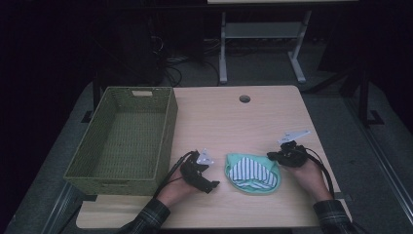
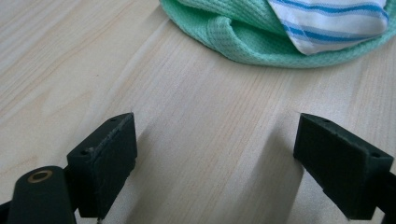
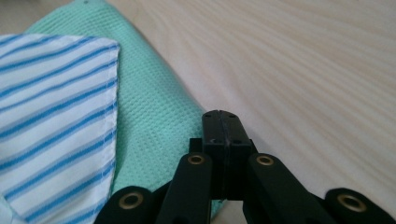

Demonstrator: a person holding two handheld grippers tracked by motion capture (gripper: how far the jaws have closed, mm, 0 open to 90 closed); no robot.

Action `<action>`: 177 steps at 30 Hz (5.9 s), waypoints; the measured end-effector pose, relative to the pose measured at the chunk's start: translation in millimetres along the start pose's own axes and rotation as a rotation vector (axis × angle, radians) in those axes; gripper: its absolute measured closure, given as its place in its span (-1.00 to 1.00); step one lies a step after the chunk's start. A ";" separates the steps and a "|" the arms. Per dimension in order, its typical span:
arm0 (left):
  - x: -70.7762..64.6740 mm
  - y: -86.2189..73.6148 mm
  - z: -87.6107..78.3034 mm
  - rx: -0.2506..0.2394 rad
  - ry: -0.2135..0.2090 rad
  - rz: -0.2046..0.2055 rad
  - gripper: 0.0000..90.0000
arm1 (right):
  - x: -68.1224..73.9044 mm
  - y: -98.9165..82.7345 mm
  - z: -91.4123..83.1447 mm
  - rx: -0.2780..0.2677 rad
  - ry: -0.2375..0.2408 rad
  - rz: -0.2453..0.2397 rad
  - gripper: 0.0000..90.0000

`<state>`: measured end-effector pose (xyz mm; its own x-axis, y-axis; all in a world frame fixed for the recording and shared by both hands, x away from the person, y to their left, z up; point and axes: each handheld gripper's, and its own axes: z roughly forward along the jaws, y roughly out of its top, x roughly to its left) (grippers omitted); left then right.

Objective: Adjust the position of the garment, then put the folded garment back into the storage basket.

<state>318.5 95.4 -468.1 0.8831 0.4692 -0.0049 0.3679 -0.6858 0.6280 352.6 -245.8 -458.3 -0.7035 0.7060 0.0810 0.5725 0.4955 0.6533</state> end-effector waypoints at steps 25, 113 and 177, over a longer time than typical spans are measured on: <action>0.3 0.6 -0.2 0.008 -0.002 0.002 -0.72 | 54.9 -51.3 -34.3 -0.011 0.121 -0.011 1.00; -59.1 57.4 26.4 0.111 -0.058 0.150 0.05 | 4.0 -63.3 -23.4 -0.121 -0.200 0.135 -0.52; 25.8 91.5 -100.3 -0.096 -0.081 -0.036 0.65 | 2.5 -62.3 -21.8 -0.101 -0.221 0.152 -0.74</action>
<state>345.8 100.5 -332.7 0.8920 0.4432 -0.0893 0.3735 -0.6109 0.6981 306.0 -285.9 -482.4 -0.4972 0.8673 0.0249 0.6117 0.3300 0.7190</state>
